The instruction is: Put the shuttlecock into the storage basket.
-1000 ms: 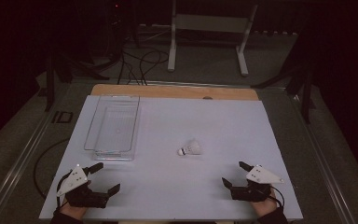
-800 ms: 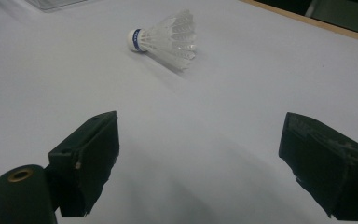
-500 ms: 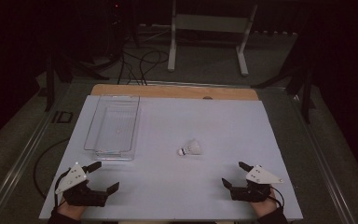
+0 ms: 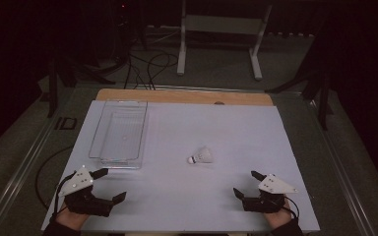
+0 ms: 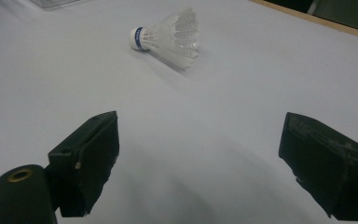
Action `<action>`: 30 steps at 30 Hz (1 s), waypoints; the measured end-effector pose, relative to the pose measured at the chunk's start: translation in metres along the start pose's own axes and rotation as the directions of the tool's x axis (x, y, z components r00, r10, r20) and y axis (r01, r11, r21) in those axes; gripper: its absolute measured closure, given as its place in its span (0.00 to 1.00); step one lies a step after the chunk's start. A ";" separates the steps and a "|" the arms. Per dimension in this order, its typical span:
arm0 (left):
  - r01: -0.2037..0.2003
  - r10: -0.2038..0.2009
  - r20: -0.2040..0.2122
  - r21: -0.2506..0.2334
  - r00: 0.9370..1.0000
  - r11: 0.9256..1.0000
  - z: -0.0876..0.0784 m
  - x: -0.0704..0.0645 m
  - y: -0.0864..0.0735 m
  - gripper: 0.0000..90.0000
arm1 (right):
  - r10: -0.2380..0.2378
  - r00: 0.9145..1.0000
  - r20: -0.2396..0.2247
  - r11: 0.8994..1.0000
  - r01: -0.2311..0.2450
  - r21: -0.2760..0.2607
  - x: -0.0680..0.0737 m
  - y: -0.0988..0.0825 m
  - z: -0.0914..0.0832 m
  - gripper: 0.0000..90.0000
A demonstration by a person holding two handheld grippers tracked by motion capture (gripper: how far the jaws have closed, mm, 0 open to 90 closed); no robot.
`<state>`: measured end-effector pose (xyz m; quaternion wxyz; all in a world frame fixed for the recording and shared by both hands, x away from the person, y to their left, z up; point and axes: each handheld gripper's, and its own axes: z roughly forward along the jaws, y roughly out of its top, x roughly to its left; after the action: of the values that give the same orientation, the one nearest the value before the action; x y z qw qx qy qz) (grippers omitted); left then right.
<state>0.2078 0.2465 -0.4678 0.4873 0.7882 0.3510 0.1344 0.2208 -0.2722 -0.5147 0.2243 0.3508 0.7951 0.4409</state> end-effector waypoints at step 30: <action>-0.070 0.066 0.037 0.100 0.997 0.993 0.007 -0.002 0.051 0.00 | 0.002 1.000 -0.008 1.000 -0.002 0.001 0.000 0.000 0.001 0.14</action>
<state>0.2315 0.2265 -0.4271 0.4479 0.8254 0.3220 0.1197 0.2210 -0.2717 -0.5150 0.2206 0.3500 0.7959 0.4420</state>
